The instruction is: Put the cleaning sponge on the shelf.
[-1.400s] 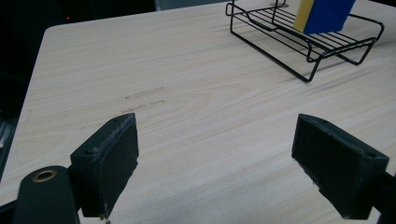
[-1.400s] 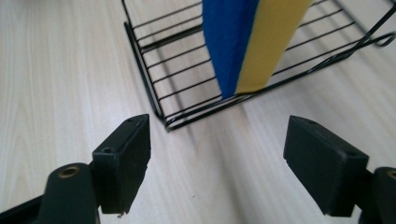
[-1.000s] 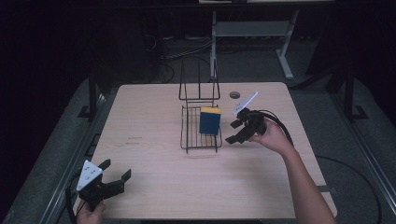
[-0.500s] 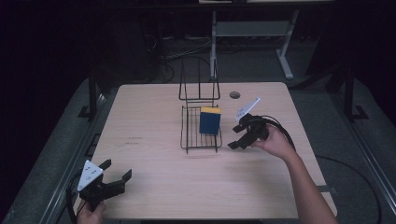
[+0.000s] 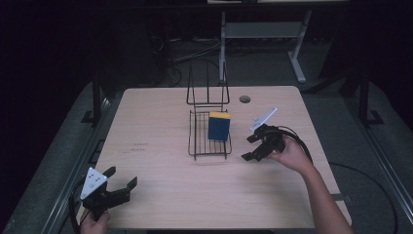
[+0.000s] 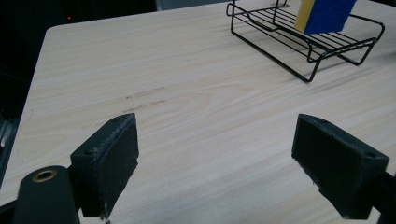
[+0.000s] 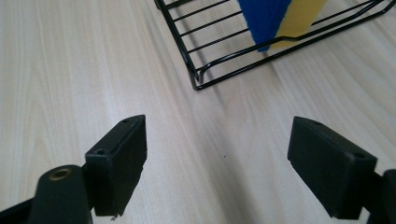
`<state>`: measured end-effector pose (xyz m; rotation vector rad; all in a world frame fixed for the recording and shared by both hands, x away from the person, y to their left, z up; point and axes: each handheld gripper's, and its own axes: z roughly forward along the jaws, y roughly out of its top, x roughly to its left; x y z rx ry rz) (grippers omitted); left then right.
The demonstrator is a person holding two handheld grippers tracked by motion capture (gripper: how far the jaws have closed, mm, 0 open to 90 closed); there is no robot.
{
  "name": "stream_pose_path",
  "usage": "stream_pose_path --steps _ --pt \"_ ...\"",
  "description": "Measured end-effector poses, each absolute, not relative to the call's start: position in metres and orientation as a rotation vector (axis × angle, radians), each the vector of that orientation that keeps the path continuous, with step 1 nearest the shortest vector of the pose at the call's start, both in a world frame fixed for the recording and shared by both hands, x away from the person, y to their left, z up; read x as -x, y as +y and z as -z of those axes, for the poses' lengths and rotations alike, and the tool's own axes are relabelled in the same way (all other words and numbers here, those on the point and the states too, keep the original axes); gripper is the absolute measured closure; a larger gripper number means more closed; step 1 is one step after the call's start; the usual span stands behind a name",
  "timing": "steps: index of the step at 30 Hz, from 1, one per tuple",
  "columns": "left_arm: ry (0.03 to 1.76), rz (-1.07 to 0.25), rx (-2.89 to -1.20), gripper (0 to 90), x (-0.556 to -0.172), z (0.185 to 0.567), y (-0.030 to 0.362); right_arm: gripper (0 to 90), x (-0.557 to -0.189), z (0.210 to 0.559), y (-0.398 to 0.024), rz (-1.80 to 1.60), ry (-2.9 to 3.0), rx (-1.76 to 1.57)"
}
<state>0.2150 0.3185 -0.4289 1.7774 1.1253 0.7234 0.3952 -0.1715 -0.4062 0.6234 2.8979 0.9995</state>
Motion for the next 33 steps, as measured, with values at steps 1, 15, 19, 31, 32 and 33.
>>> stream_pose_path --steps 1,15,19,31,32,33 --pt "1.126 -0.725 -1.777 14.1 -0.215 0.429 0.318 19.4 -0.392 0.408 -0.174 -1.002 2.892 -0.623" --pt "1.128 -0.722 -1.786 14.0 -0.215 0.43 0.319 19.4 -0.376 0.411 -0.187 -1.021 2.881 -0.632" --pt "1.124 -0.722 -1.786 14.1 -0.215 0.43 0.318 19.4 -0.37 0.413 -0.19 -1.028 2.881 -0.637" --pt "1.124 -0.724 -1.791 14.1 -0.215 0.43 0.318 19.9 -0.358 0.423 -0.201 -1.011 2.881 -0.655" --pt "1.123 -0.724 -1.79 14.1 -0.215 0.43 0.318 19.9 -0.357 0.423 -0.202 -1.013 2.884 -0.653" --pt "1.123 -0.724 -1.791 14.1 -0.215 0.43 0.318 20.0 -0.356 0.424 -0.203 -1.009 2.881 -0.647"
